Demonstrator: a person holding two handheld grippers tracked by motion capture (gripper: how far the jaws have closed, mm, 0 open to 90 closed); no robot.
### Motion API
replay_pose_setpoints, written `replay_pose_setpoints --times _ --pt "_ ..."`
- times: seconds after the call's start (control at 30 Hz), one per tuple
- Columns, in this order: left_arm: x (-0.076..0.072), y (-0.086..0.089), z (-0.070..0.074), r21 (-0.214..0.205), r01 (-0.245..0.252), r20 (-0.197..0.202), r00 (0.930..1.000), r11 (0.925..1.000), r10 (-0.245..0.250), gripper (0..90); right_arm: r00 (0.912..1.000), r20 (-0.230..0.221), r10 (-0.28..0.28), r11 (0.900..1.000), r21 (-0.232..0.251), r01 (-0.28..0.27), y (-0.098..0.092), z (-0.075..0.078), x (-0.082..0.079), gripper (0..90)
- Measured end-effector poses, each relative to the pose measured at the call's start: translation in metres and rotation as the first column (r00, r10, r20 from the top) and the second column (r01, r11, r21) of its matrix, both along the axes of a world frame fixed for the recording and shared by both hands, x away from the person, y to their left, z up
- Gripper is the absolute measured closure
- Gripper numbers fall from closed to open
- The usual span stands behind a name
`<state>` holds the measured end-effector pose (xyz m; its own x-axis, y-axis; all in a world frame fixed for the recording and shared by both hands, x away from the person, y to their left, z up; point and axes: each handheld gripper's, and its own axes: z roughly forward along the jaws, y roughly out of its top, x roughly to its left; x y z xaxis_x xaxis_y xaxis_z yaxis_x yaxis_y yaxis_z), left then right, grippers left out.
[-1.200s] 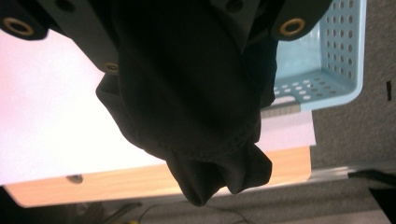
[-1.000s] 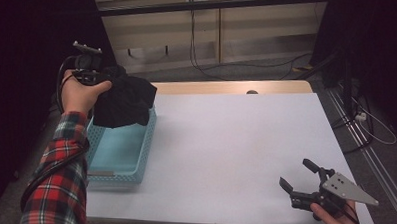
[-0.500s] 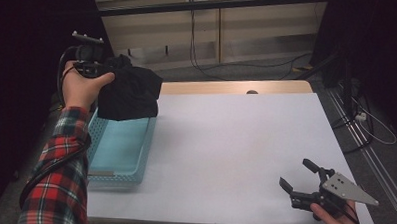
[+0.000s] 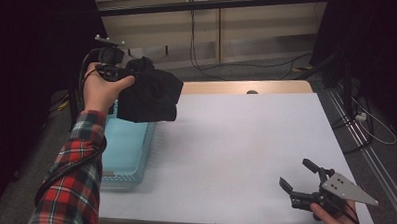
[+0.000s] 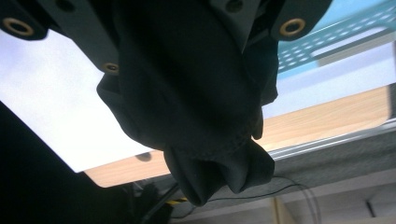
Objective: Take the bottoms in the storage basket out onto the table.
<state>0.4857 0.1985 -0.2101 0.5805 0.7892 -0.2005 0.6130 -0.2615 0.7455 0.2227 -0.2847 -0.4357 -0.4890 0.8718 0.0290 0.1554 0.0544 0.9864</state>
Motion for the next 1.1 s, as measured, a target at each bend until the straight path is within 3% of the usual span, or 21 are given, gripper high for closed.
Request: replay_pose_setpoints --times 0.27,0.53,1.1 --pt "-0.007 -0.033 -0.007 0.008 0.094 0.004 0.9956 0.9956 -0.094 77.7 1.0 -0.001 0.001 1.0 0.004 -0.001 0.0 0.0 0.0 5.3" --pt "-0.014 -0.061 -0.02 0.011 0.174 -0.004 0.9847 0.9846 -0.174 77.7 1.0 -0.004 0.001 1.0 0.005 -0.001 0.0 0.0 -0.001 5.3" --pt "-0.029 -0.091 -0.046 0.017 0.284 -0.025 0.9587 0.9588 -0.283 77.6 1.0 -0.003 0.0 1.0 0.004 0.0 0.0 0.0 -0.001 5.3"
